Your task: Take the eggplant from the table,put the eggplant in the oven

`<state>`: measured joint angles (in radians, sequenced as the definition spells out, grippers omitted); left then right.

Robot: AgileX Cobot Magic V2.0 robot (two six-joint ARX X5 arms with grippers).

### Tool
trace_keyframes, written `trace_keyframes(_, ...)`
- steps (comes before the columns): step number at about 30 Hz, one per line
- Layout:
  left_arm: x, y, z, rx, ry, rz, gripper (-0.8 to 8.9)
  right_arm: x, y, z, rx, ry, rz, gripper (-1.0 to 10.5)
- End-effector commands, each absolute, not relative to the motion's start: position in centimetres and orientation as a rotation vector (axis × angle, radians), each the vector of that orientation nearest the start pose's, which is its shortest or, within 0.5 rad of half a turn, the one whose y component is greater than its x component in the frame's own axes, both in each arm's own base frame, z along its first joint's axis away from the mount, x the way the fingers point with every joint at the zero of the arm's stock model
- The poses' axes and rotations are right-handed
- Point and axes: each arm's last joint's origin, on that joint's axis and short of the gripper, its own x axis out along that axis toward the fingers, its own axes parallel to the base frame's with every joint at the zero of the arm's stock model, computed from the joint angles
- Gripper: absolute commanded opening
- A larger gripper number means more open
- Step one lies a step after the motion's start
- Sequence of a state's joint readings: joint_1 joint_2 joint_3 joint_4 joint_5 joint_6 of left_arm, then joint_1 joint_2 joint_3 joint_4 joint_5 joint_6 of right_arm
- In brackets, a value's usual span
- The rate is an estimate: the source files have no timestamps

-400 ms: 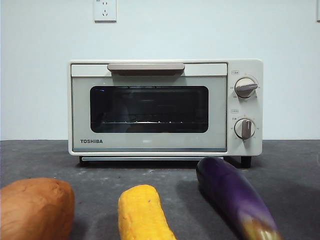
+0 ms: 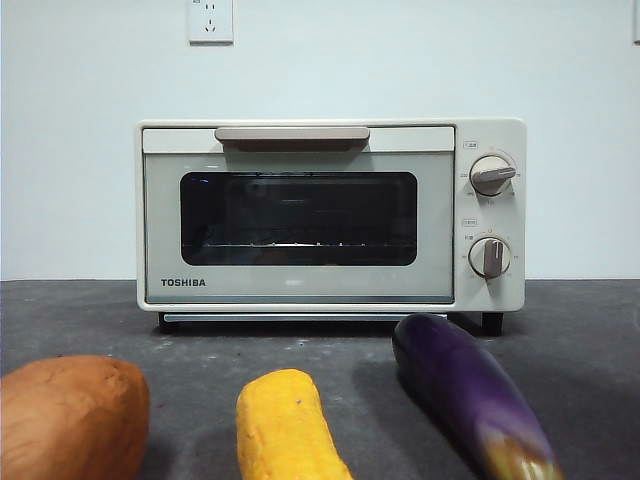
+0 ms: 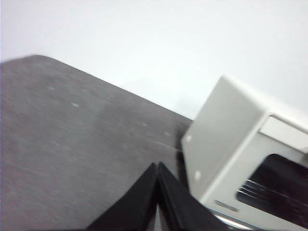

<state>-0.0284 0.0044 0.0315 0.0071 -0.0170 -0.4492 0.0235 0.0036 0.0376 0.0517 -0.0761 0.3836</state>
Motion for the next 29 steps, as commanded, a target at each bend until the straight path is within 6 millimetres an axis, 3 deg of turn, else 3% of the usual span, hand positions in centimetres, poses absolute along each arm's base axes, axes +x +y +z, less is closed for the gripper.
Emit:
trace_keyframes(1, 9.5, -0.3, 17.9, -0.517, -0.022, -0.066, 0.07, 9.1, 0.5, 19.6, 0.493, -0.072, 0.138, 0.0)
trace_keyframes(9, 8.9, -0.6, 21.7, -0.500, 0.039, -0.132, 0.07, 7.4, 0.5, 24.9, 0.470, 0.000, 0.147, 0.0)
trace_keyframes(19, 10.6, -1.1, 28.3, -0.458, 0.141, -0.279, 0.07, 6.5, 0.5, 32.5, 0.357, -0.103, 0.184, 0.0)
trace_keyframes(24, 12.0, -1.4, 31.2, -0.408, 0.231, -0.374, 0.07, 6.7, 0.7, 34.4, 0.345, -0.024, 0.225, 0.0)
trace_keyframes(29, 13.5, -1.7, 33.2, -0.367, 0.298, -0.438, 0.07, 7.8, 1.2, 35.1, 0.359, 0.168, 0.365, 0.0)
